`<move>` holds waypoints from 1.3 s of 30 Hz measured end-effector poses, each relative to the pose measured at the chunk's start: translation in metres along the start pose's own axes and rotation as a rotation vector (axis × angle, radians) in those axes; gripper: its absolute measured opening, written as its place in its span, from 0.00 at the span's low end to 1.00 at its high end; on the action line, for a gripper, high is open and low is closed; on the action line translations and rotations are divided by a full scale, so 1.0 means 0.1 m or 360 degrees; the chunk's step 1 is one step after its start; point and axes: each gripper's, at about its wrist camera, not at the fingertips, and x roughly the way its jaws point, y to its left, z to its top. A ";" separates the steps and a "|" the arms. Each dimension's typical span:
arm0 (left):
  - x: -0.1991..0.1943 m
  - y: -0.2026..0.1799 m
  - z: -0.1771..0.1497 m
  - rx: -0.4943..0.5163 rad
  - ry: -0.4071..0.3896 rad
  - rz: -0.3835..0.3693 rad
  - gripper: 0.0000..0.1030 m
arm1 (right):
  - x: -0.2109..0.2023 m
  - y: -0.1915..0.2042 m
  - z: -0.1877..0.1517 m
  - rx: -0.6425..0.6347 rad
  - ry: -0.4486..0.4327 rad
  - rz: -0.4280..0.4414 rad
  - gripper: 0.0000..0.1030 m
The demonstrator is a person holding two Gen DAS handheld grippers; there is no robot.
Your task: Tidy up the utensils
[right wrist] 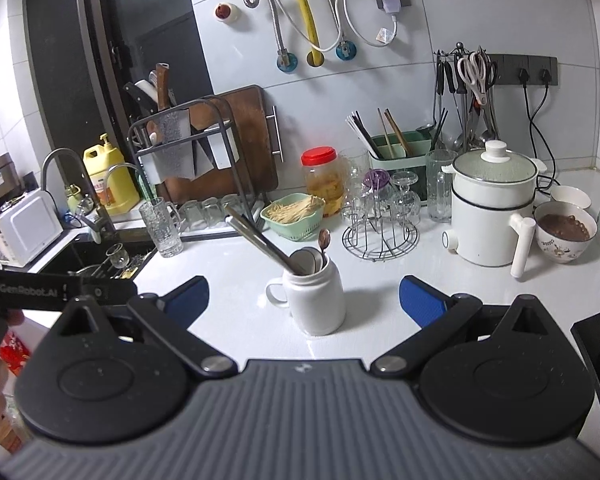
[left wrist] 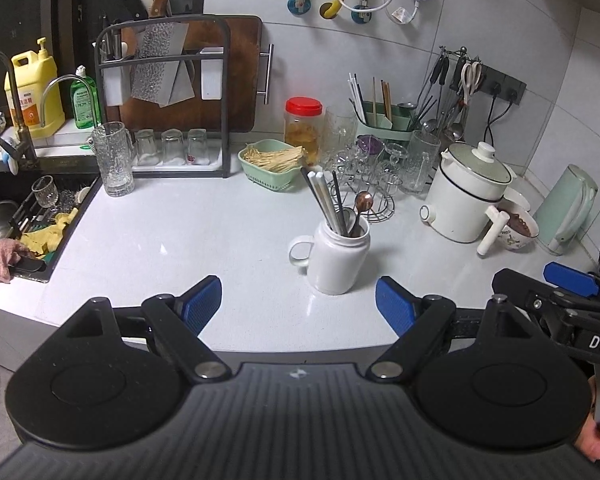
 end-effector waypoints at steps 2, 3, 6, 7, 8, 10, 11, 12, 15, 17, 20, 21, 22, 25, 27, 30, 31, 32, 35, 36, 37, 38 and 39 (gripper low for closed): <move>-0.01 0.01 -0.03 -0.0009 0.0005 -0.0001 0.85 | 0.02 -0.01 -0.03 0.0003 0.0010 -0.0004 1.00; -0.01 0.02 -0.04 -0.0015 0.0009 0.0001 0.85 | 0.03 -0.01 -0.04 0.0000 0.0016 -0.0008 1.00; 0.00 0.02 -0.05 -0.0019 0.0007 0.0008 0.85 | 0.04 -0.02 -0.06 0.0007 0.0024 -0.0007 1.00; 0.00 0.01 -0.05 -0.0022 0.0008 0.0010 0.85 | 0.04 -0.03 -0.07 0.0006 0.0027 -0.0007 1.00; 0.00 0.01 -0.06 -0.0025 0.0011 0.0007 0.85 | 0.05 -0.04 -0.07 0.0002 0.0031 -0.0014 1.00; 0.01 -0.01 -0.06 -0.0021 0.0015 0.0005 0.85 | 0.07 -0.06 -0.07 -0.0004 0.0039 -0.0018 1.00; 0.01 -0.02 -0.06 -0.0019 0.0014 0.0008 0.85 | 0.07 -0.06 -0.07 -0.0006 0.0040 -0.0013 1.00; 0.02 -0.03 -0.06 -0.0019 0.0014 0.0009 0.85 | 0.07 -0.06 -0.07 -0.0013 0.0038 -0.0008 1.00; 0.03 -0.04 -0.05 -0.0034 0.0012 0.0004 0.85 | 0.08 -0.07 -0.05 -0.0027 0.0041 -0.0006 1.00; 0.04 -0.06 -0.04 -0.0032 0.0012 -0.0006 0.85 | 0.07 -0.09 -0.04 -0.0025 0.0040 -0.0005 1.00; 0.06 -0.10 -0.03 -0.0028 0.0016 -0.0008 0.85 | 0.08 -0.10 -0.03 -0.0034 0.0042 -0.0011 1.00; 0.07 -0.10 -0.02 -0.0030 0.0019 -0.0009 0.85 | 0.08 -0.11 -0.03 -0.0033 0.0047 -0.0013 1.00; 0.09 -0.10 -0.01 -0.0034 0.0022 -0.0009 0.85 | 0.08 -0.12 -0.03 -0.0032 0.0050 -0.0012 1.00; 0.13 -0.10 0.01 -0.0040 0.0027 0.0000 0.85 | 0.11 -0.15 -0.02 -0.0027 0.0052 -0.0016 1.00; 0.15 -0.10 0.03 -0.0039 0.0030 0.0008 0.85 | 0.16 -0.17 -0.02 -0.0015 0.0060 -0.0016 1.00; 0.17 -0.09 0.04 -0.0046 0.0032 0.0017 0.85 | 0.22 -0.18 -0.02 -0.0004 0.0071 -0.0008 1.00; 0.19 -0.08 0.05 -0.0054 0.0034 0.0014 0.85 | 0.24 -0.19 -0.02 -0.0006 0.0073 -0.0003 1.00; 0.20 -0.07 0.04 -0.0062 0.0037 0.0003 0.85 | 0.25 -0.19 -0.02 -0.0011 0.0074 0.0000 1.00; 0.24 -0.04 0.02 -0.0068 0.0039 0.0014 0.85 | 0.27 -0.20 -0.03 -0.0030 0.0074 0.0009 1.00; 0.24 -0.04 0.02 -0.0066 0.0036 0.0019 0.85 | 0.27 -0.20 -0.04 -0.0035 0.0074 0.0008 1.00; 0.24 -0.03 0.01 -0.0068 0.0035 0.0019 0.85 | 0.29 -0.20 -0.05 -0.0041 0.0075 0.0004 1.00; 0.24 -0.02 0.00 -0.0070 0.0038 0.0020 0.85 | 0.29 -0.19 -0.06 -0.0048 0.0076 -0.0001 1.00; 0.23 -0.01 0.00 -0.0068 0.0042 0.0021 0.85 | 0.30 -0.19 -0.07 -0.0048 0.0078 -0.0006 1.00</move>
